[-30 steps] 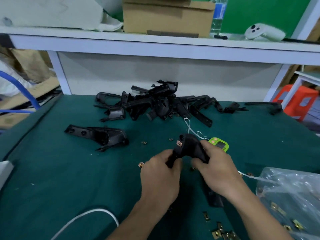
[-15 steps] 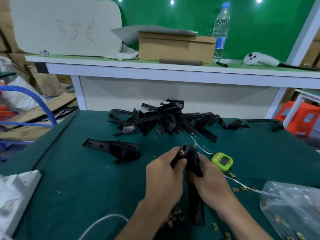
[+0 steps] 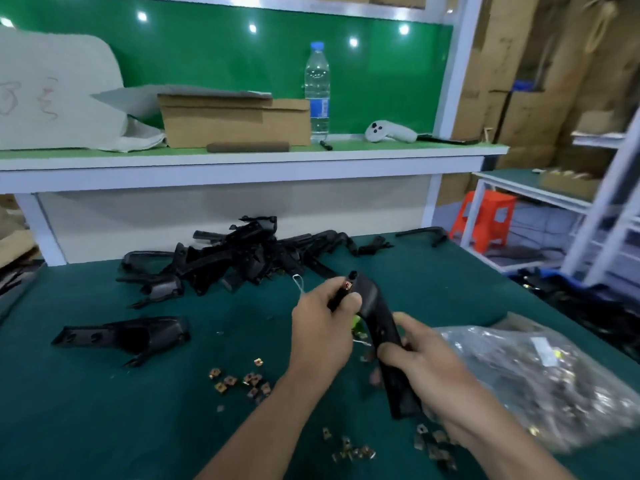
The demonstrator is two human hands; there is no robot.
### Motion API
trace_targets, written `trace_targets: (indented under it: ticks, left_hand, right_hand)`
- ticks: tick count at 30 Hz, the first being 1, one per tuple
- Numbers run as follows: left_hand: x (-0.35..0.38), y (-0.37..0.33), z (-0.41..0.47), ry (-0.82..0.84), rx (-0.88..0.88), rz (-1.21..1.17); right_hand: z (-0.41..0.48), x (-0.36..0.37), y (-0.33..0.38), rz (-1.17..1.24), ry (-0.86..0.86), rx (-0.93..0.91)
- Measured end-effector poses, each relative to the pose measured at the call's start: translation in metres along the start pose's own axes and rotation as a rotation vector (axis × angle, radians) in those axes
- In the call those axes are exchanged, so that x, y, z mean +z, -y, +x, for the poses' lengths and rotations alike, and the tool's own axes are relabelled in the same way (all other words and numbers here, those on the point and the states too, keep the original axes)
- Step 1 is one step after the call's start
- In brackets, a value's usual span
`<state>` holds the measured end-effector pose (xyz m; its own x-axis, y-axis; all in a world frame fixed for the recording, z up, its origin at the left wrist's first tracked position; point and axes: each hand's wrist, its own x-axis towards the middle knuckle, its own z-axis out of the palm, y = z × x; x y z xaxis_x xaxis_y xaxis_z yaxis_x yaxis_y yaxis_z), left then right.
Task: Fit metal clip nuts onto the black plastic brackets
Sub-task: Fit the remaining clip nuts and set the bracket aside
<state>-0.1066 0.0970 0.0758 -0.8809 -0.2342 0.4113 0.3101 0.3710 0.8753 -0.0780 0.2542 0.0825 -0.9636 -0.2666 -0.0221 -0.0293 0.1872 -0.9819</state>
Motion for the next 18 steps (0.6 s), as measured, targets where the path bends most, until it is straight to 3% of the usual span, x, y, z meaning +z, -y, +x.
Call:
trace_targets:
  ticks: [5,9,12,16,18]
  left_hand:
    - [0.108,-0.045,0.006,0.152,-0.141,-0.215]
    - [0.191,-0.074,-0.003,0.436,-0.348,-0.356]
    - [0.246,-0.087,-0.006,0.637,-0.455,-0.42]
    - [0.302,-0.118,0.007,0.86,-0.681,-0.701]
    - [0.315,-0.128,0.014,0.874,-0.717,-0.654]
  right_hand:
    - [-0.036,-0.082,-0.017,0.35,-0.207,0.089]
    - [-0.069,-0.146,-0.042,0.507,-0.49,0.149]
    - [-0.083,-0.187,-0.055,0.647,-0.594,0.241]
    - [-0.052,-0.274,-0.042,0.983,-0.69,0.297]
    - [-0.027,-0.315,-0.043,0.993,-0.826,0.29]
